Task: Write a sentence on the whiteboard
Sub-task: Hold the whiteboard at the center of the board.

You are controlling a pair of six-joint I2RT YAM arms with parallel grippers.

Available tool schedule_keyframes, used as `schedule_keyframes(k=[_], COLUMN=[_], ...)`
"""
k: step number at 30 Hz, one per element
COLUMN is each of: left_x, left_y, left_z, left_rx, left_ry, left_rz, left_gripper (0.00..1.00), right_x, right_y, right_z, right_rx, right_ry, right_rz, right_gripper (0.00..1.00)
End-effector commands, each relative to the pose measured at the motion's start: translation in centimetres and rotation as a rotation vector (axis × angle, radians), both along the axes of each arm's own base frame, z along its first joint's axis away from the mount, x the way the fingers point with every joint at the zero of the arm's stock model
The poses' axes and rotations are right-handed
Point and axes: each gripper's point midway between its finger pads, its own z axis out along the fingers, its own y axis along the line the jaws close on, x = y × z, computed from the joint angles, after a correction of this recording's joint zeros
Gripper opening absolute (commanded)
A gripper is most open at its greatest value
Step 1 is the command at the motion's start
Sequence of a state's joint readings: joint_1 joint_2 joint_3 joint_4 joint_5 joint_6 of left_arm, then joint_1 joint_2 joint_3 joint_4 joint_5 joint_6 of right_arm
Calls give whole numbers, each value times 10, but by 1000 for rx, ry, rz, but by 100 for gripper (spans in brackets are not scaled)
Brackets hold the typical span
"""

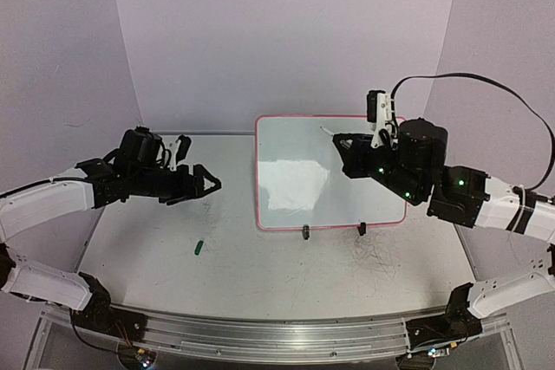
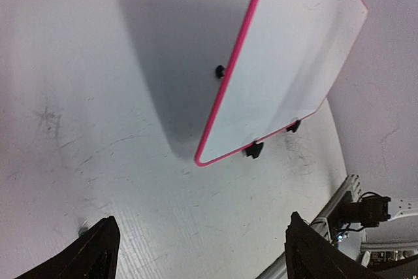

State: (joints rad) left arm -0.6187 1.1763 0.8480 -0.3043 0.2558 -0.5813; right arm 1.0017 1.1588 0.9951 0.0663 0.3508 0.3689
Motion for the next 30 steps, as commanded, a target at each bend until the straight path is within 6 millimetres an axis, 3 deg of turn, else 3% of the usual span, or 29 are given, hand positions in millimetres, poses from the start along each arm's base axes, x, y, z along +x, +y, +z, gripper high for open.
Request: schedule_keyframes(k=[1,8,11,17,25,30], left_x=[13,43,58,88,121,124], left_y=[-35,-69,-84,-96,-87,-101], left_z=[74,101,90,84,73,72], left_rx=[-204,-360,-361,-352,-355,-395], left_ry=[-181,-243,-214,-218,-200,-179], left_rz=[-172,-281,-307,-320,-310,-417], left_gripper=[89,84,75,74,65,61], right_x=[-1,0,4,9,16,25], right_y=[12,27,33,54,85,89], right_z=[-14,-38,-40,-48,-54,-53], right_rx=[-103,-177,-185,-197,-155,-123], right_ry=[89,140,127,95,57,44], right_rz=[-9,13,18,68,146,124], right_gripper=[0,0,0,0,0,0])
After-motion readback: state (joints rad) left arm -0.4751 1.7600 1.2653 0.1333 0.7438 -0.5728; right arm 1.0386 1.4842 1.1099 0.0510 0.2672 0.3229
